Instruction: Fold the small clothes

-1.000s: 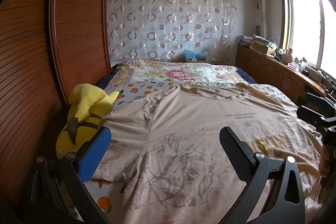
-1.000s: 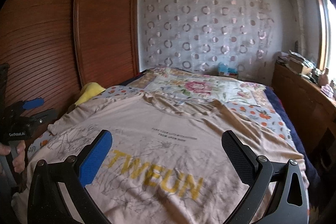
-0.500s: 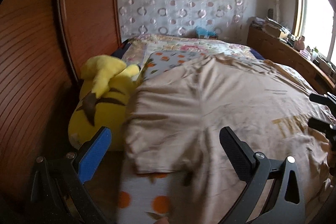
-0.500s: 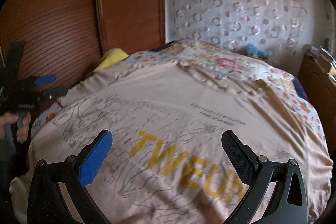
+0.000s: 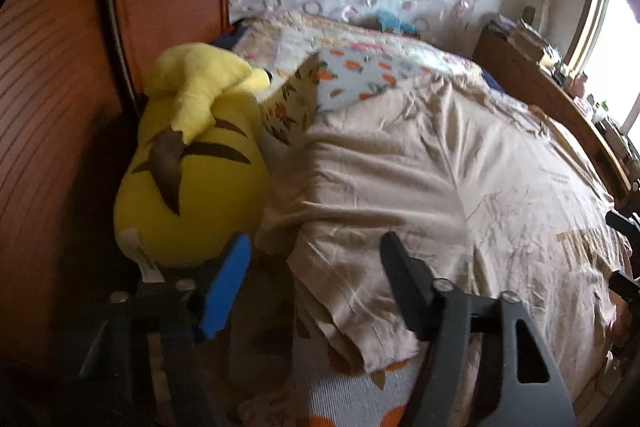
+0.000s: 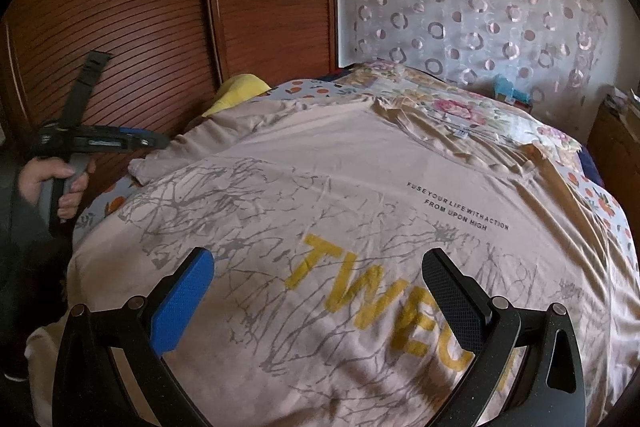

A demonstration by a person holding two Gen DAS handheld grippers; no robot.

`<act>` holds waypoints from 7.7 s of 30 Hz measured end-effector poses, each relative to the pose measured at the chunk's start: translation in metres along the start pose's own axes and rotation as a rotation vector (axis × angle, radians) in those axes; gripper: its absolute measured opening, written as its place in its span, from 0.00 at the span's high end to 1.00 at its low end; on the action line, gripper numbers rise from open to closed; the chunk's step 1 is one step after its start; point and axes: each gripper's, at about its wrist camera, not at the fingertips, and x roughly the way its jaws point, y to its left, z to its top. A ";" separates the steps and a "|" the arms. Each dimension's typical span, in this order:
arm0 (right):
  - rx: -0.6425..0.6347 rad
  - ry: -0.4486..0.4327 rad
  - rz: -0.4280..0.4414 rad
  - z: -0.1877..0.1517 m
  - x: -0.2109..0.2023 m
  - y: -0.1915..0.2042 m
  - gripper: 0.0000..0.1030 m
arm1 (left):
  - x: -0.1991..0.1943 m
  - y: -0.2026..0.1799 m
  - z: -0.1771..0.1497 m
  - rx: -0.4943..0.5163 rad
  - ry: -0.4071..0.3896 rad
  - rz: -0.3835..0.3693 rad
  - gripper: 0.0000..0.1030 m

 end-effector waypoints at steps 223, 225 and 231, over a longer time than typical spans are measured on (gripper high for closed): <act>0.189 0.078 -0.096 -0.024 0.104 -0.122 0.98 | 0.024 -0.218 -0.005 0.418 0.045 -0.131 0.11; 0.183 0.038 -0.080 -0.010 0.104 -0.117 0.98 | 0.024 -0.219 -0.005 0.418 0.045 -0.131 0.11; 0.193 -0.037 -0.073 0.020 0.106 -0.115 0.78 | 0.024 -0.219 -0.005 0.418 0.045 -0.131 0.11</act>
